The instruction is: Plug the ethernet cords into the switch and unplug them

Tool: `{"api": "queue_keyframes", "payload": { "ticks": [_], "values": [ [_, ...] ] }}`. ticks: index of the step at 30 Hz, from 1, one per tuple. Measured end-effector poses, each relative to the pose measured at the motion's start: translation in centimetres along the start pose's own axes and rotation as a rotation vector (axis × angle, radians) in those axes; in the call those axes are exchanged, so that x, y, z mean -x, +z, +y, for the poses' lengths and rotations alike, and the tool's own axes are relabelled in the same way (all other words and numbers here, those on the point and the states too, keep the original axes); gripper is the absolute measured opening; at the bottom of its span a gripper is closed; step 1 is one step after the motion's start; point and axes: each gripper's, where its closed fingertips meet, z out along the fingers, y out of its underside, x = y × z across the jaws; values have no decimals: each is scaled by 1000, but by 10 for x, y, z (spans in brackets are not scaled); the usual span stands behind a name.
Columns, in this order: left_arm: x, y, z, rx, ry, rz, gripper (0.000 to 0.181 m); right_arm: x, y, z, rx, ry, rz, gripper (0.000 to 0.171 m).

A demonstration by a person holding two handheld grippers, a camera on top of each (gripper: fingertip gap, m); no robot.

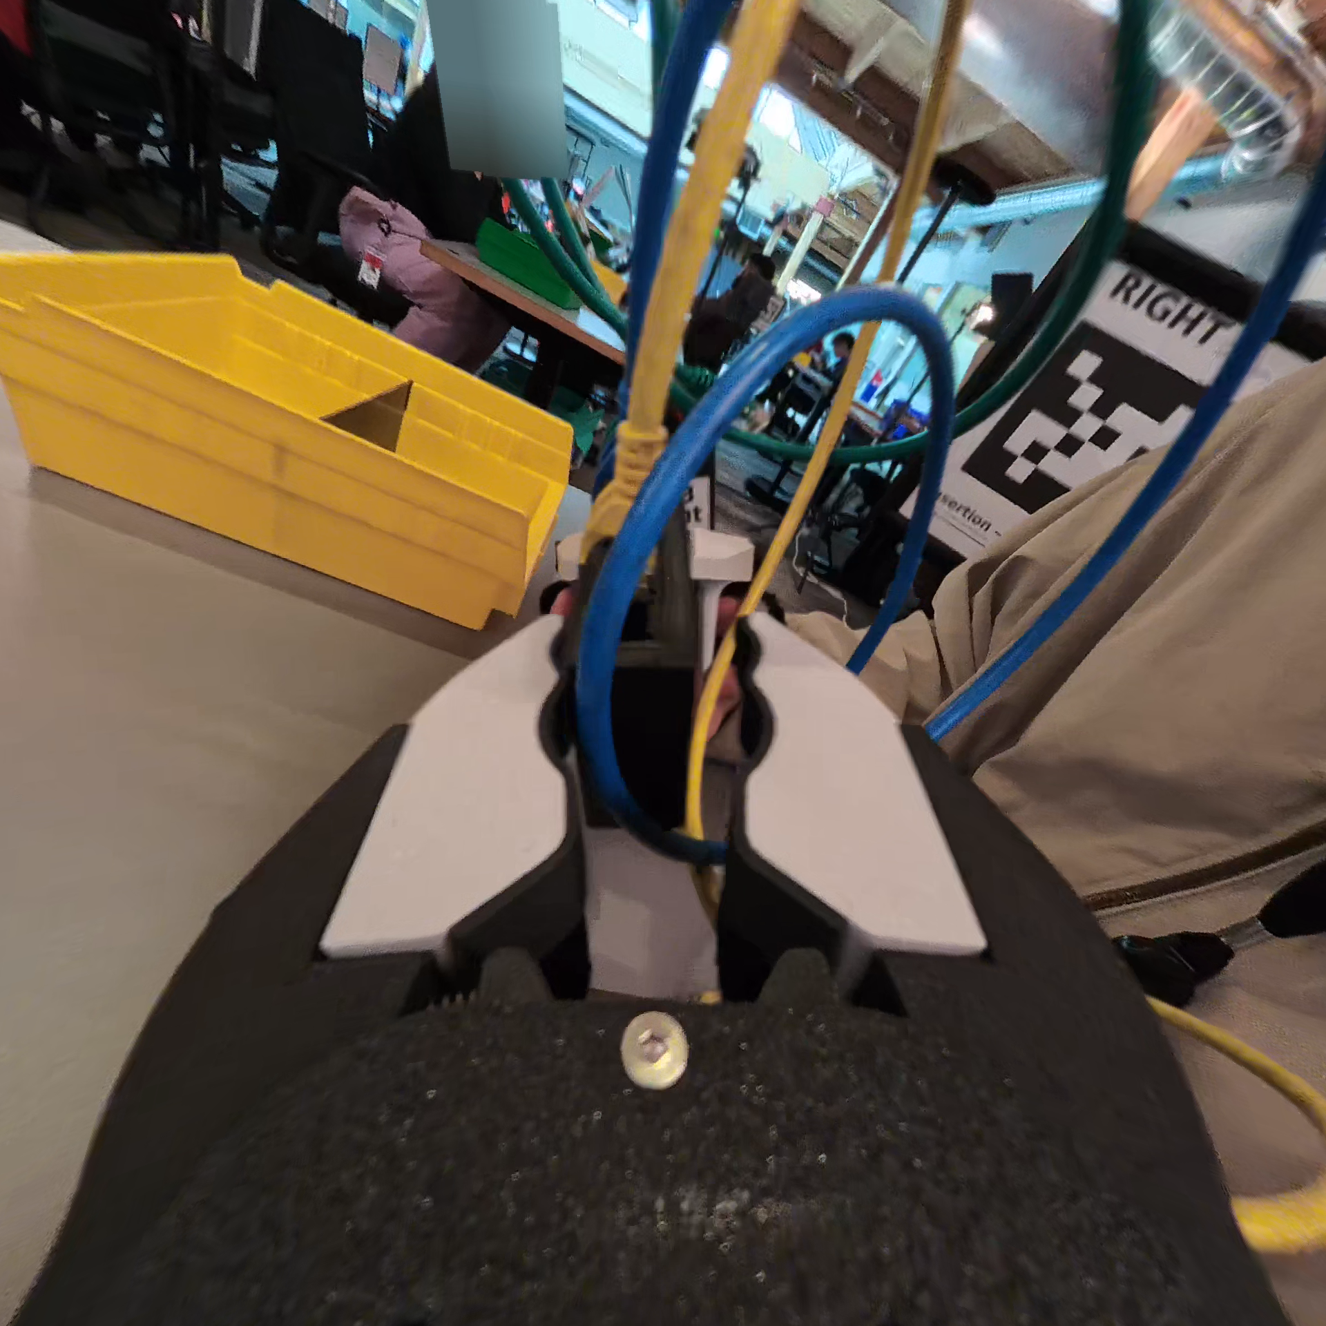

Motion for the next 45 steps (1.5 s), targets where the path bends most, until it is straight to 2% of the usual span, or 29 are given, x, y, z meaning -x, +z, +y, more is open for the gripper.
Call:
{"api": "queue_keyframes", "payload": {
  "ticks": [2,6,8,9,11,15,19,21,25,35,45],
  "values": [
    [-2,-16,-14,-58,-3,2,56,-5,-4,-6,-32,28,5,25],
    [11,-63,-48,-269,-35,-40,46,6,-14,-22,-95,117,-111,25],
    [26,-70,-46,-288,-71,-98,37,16,-16,-28,-119,164,-190,25],
    [31,-65,-38,-249,-74,-123,31,19,-16,-29,-121,177,-215,25],
    [33,-47,-17,-129,-54,-137,31,22,-14,-26,-103,177,-230,25],
    [13,-20,-4,-54,-20,-38,35,18,-11,-18,-67,145,-193,25],
    [10,-21,-6,-69,-13,-30,27,15,-13,-19,-55,109,-164,25],
    [5,-27,-11,-99,-22,4,40,9,-14,-19,-52,88,-132,25],
    [10,-24,-2,-29,14,-56,43,7,-15,-17,-31,64,-118,25],
    [2,-17,-6,-33,34,-46,40,6,-15,-17,-33,63,-109,25],
    [0,-8,0,-23,22,-26,41,10,-11,-3,44,30,-110,24]
  ]
}}
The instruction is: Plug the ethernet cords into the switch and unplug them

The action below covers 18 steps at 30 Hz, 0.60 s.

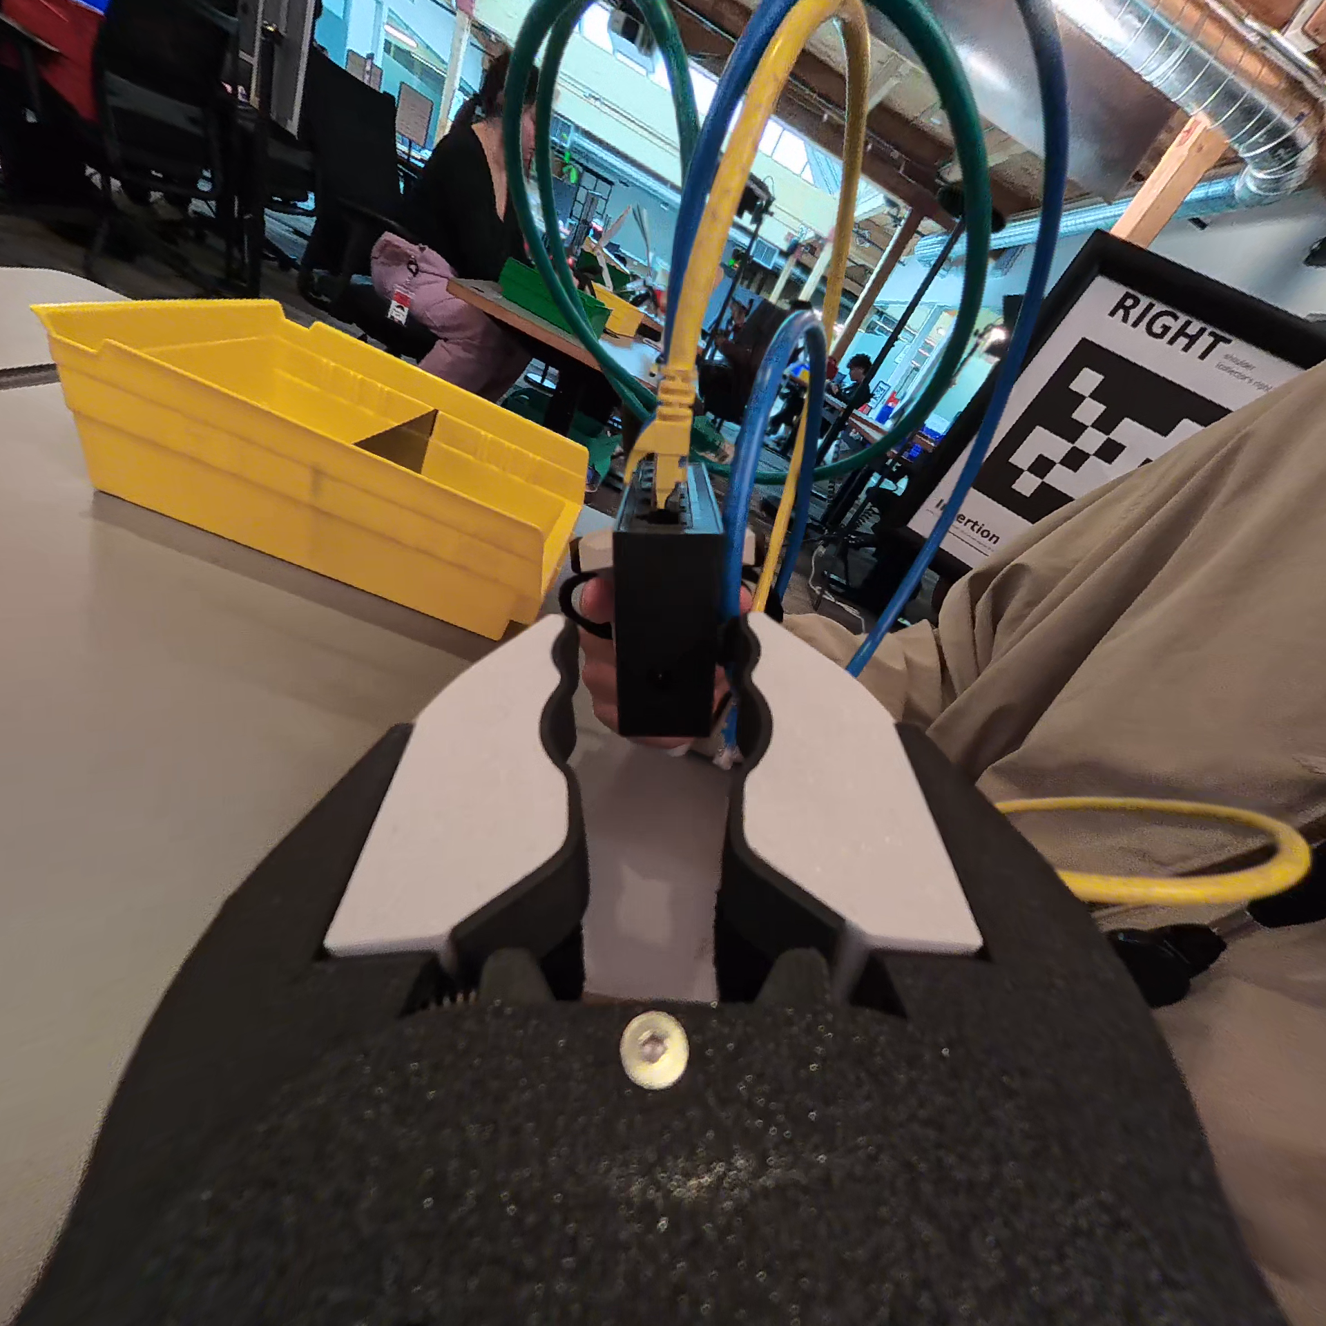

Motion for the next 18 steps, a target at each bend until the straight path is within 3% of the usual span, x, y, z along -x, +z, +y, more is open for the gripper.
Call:
{"api": "queue_keyframes", "payload": {
  "ticks": [6,9,18],
  "values": [
    [-11,1,-3,1,44,27,38,2,1,-1,8,-28,7,24],
    [-15,-6,-11,-1,88,12,51,0,-2,-2,16,-35,11,24],
    [-9,-6,0,66,110,-15,53,11,-1,0,16,27,-69,24]
  ]
}}
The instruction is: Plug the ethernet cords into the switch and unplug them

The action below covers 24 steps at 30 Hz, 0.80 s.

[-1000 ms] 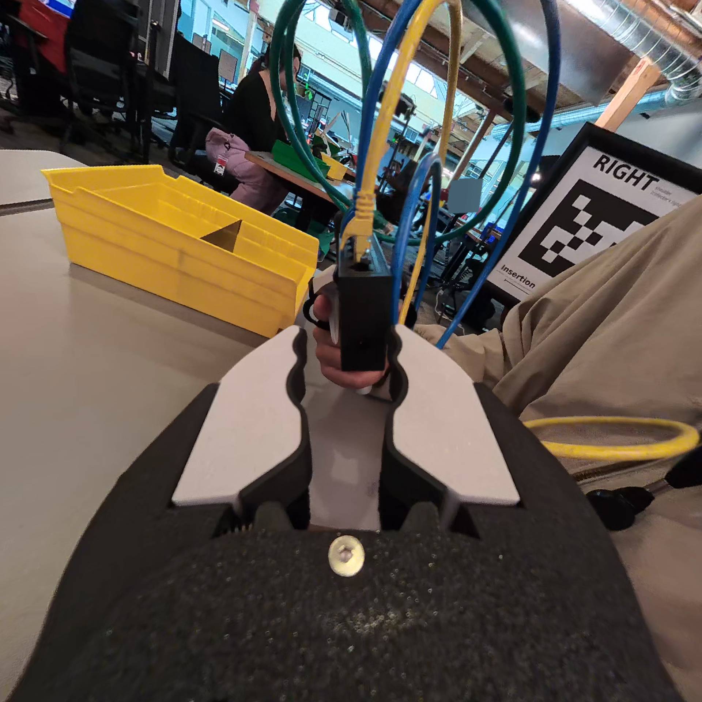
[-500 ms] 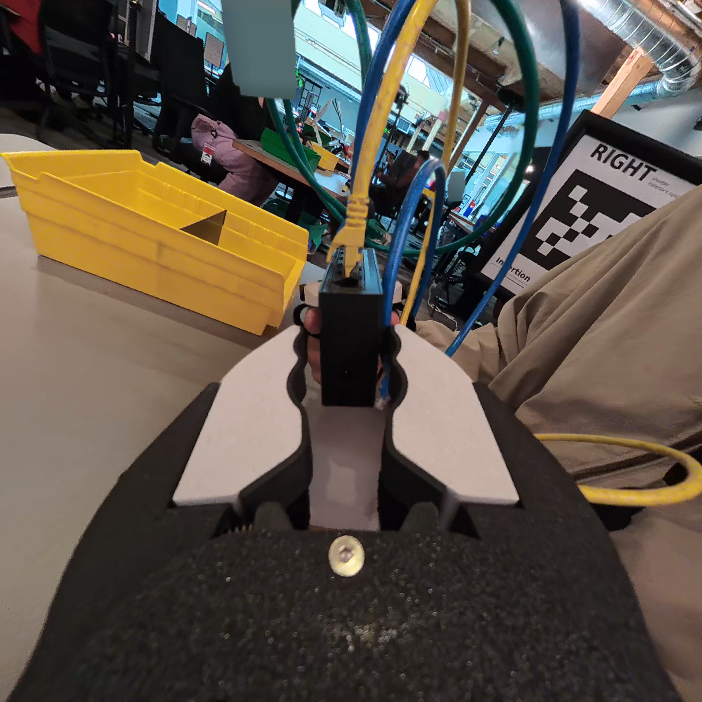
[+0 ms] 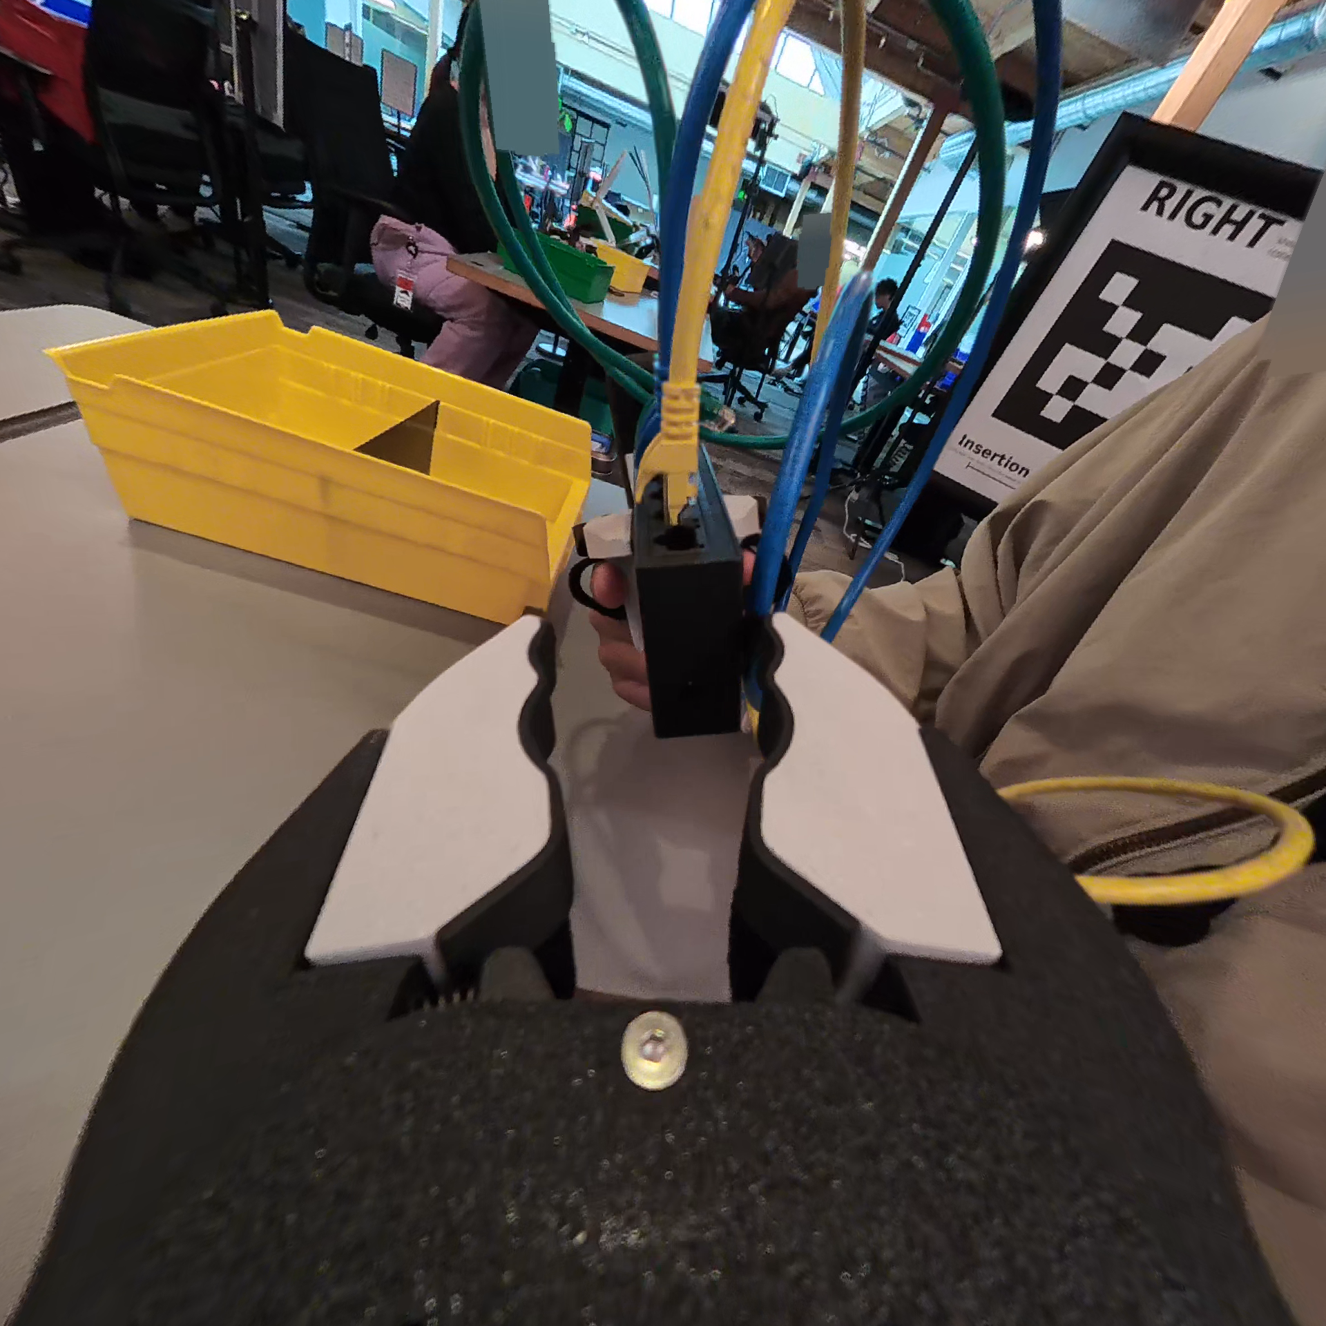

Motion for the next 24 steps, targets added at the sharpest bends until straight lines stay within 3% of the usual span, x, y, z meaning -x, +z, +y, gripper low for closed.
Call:
{"api": "queue_keyframes", "payload": {
  "ticks": [8,16,21,24],
  "values": [
    [-2,-4,-3,30,95,-54,52,0,-3,-3,-7,-6,2,24],
    [-17,17,5,80,137,-25,45,2,13,27,106,-74,27,25],
    [-14,17,6,151,196,-106,72,-9,3,12,45,-64,72,25],
    [-14,8,-2,134,215,-132,75,-14,-2,2,-2,-66,107,25]
  ]
}}
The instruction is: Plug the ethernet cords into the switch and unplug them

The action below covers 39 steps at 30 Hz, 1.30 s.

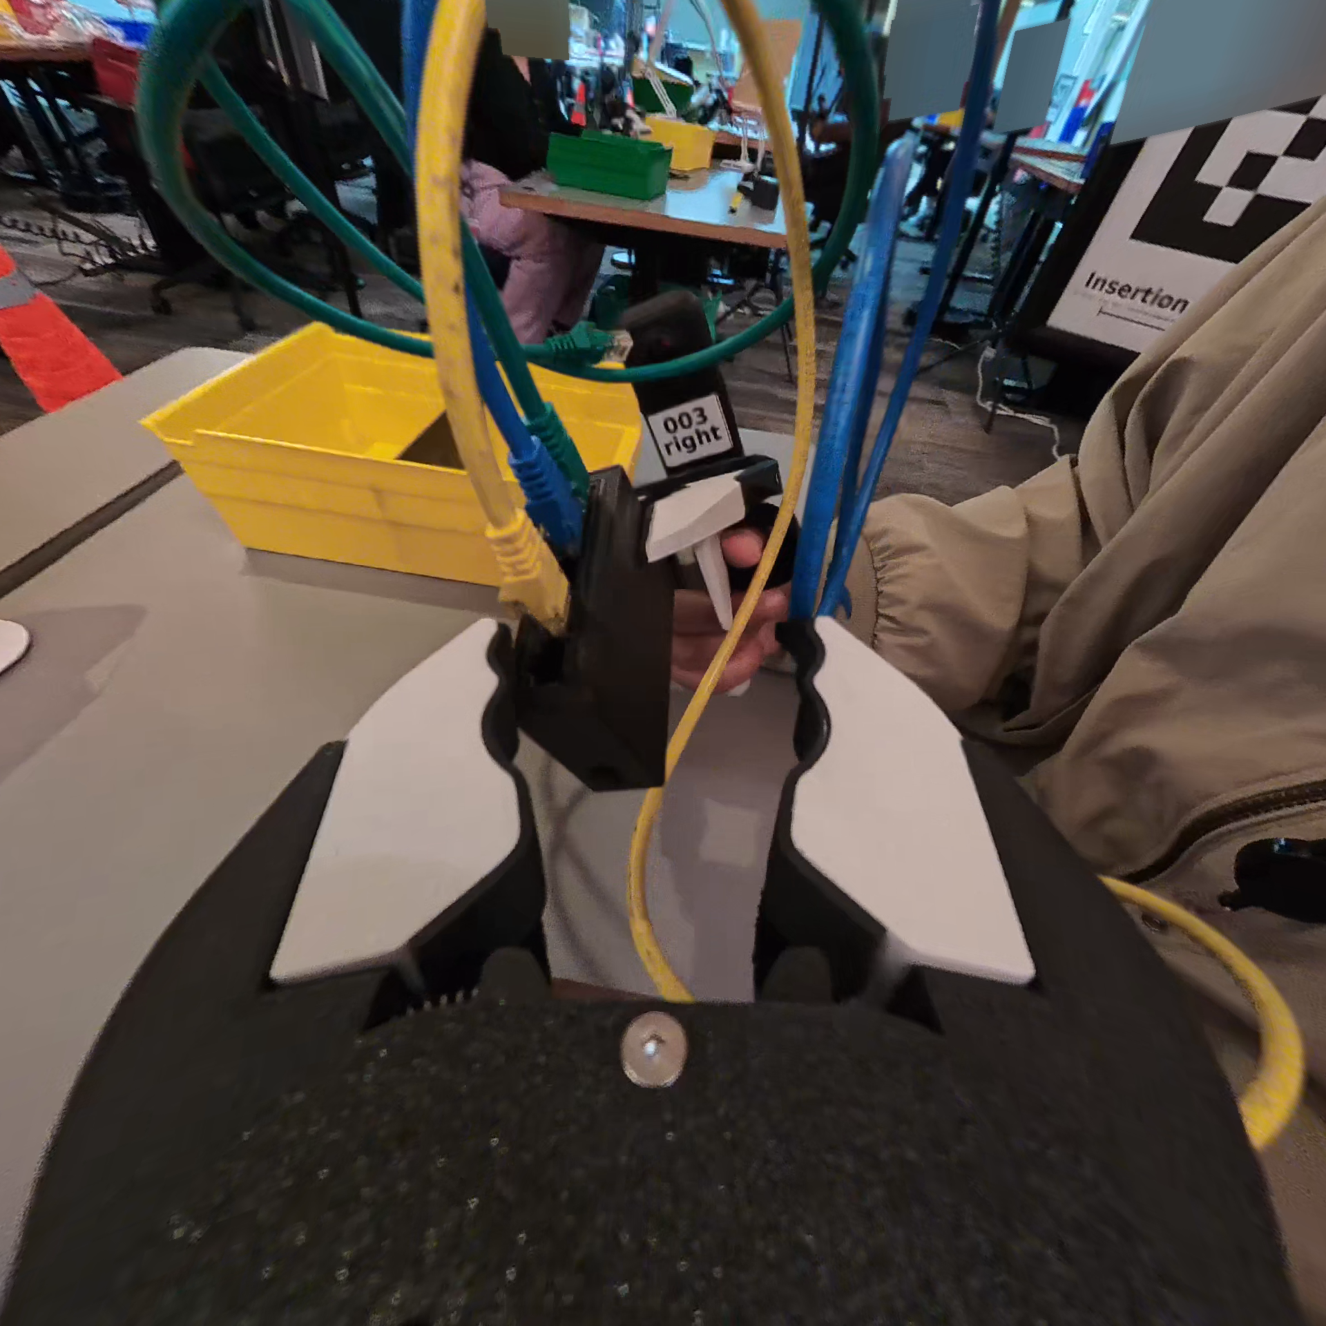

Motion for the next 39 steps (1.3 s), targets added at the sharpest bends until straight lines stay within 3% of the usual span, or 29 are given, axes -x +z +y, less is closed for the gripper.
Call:
{"api": "queue_keyframes", "payload": {
  "ticks": [11,16,27,34,39],
  "values": [
    [18,-31,-1,-73,-89,-11,68,7,-20,-38,-189,145,-108,24],
    [16,-29,-11,-140,-131,20,63,5,-15,-30,-149,118,-86,24],
    [8,14,3,-98,-197,47,45,18,1,-9,-51,40,-96,25],
    [4,16,-4,-200,-273,118,28,17,3,-4,-24,-7,-72,25],
    [-4,15,9,-85,-201,136,29,23,7,14,103,-107,-56,25]
  ]
}}
